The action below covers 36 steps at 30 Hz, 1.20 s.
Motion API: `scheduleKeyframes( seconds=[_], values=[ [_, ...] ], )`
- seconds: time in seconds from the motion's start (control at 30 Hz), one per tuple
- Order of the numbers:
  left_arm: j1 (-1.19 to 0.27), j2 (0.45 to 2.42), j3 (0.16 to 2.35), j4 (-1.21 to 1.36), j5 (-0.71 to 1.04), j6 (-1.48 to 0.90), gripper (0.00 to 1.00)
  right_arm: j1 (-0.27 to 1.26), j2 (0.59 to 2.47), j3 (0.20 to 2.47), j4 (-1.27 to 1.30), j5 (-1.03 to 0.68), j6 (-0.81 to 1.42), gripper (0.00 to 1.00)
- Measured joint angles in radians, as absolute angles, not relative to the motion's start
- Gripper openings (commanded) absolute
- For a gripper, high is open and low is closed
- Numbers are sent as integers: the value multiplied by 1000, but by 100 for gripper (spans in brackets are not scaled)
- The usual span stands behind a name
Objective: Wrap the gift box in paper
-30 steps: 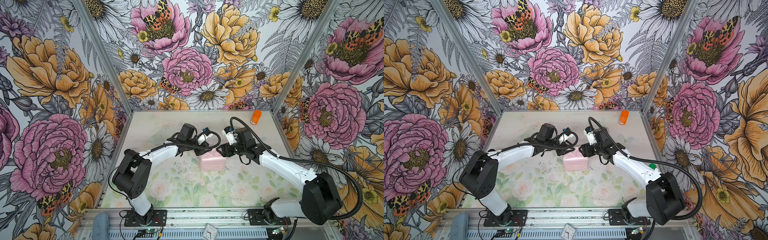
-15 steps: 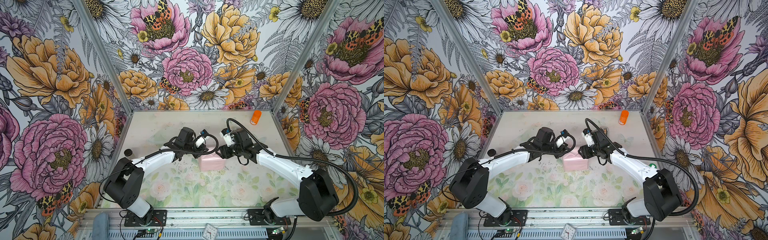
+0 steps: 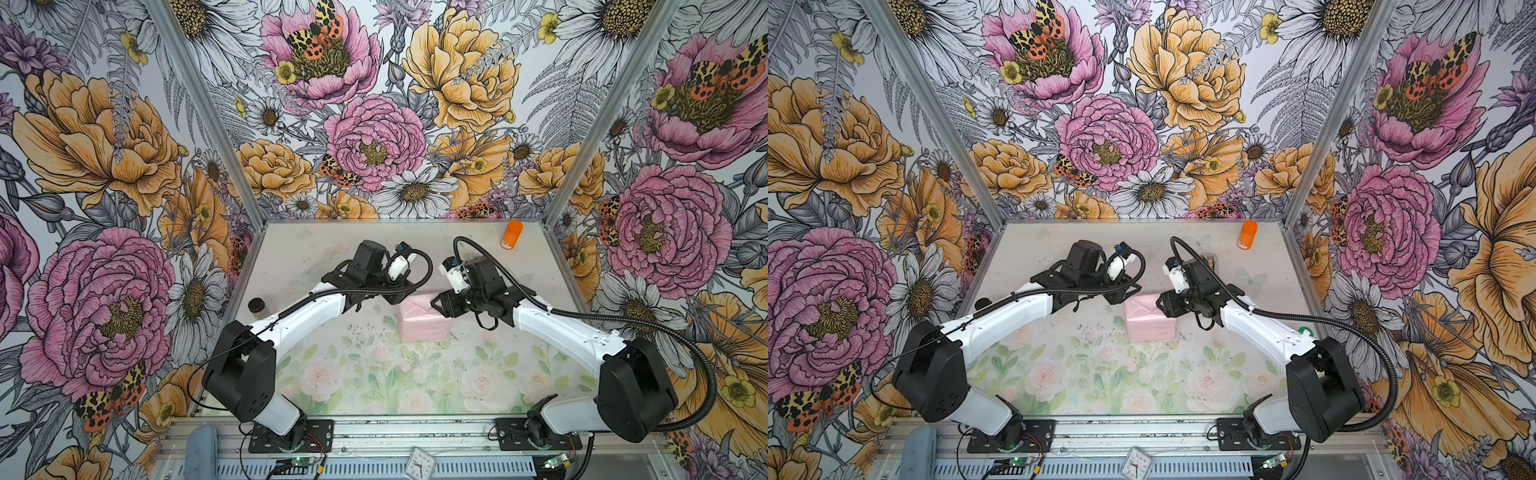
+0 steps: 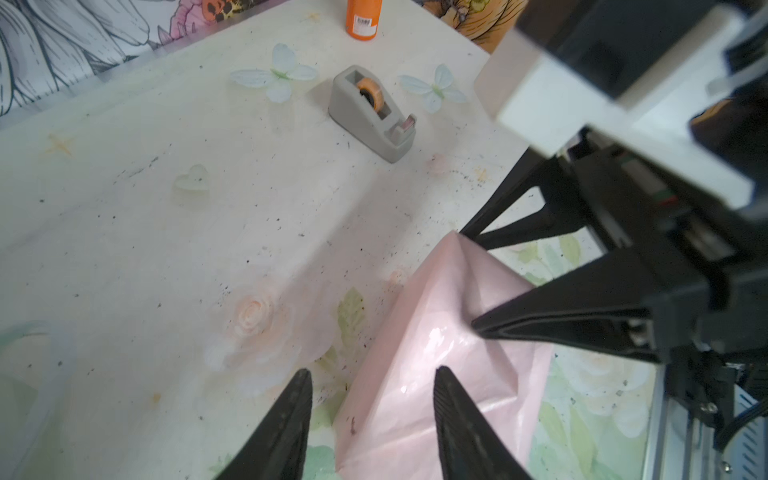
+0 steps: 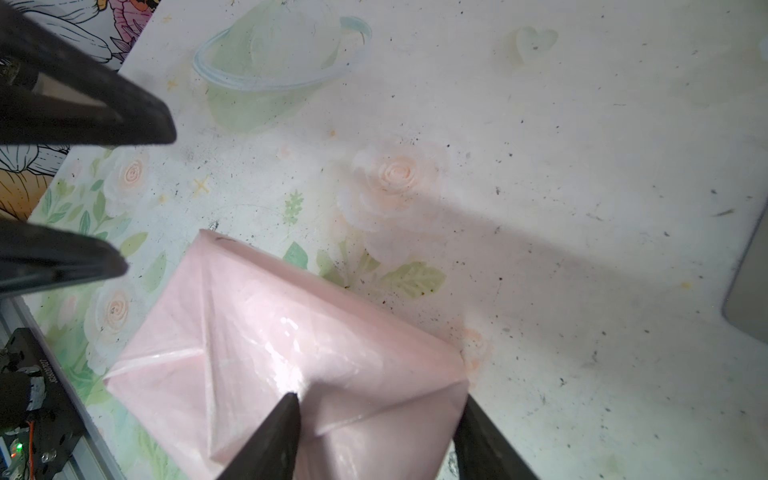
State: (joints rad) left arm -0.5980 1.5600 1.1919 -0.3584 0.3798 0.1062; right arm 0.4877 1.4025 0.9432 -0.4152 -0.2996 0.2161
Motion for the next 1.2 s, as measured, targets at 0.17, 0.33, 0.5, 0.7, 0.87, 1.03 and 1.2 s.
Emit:
scheduleKeyframes(
  seconds=[0.17,0.33,0.5,0.7,0.87,1.03,1.2],
  values=[
    [-587,1645,1256,-402,482,99,50,487,1402,940,-411,-311,216,59],
    [-570,1731,1269,-469,558,100,48,487,1402,940,-410,-311,216,59],
    [-563,1792,1317,-521,607,104,47,486,1401,939,-410,-311,216,62],
    [-563,1794,1325,-540,608,104,47,480,1310,905,-462,-277,229,57],
    [-564,1794,1325,-540,608,104,47,480,1071,834,-500,-269,311,45],
    [-565,1794,1325,-543,607,107,47,537,889,729,-497,-284,435,40],
    [-567,1794,1326,-546,607,107,47,636,900,627,-486,-281,529,36]
  ],
)
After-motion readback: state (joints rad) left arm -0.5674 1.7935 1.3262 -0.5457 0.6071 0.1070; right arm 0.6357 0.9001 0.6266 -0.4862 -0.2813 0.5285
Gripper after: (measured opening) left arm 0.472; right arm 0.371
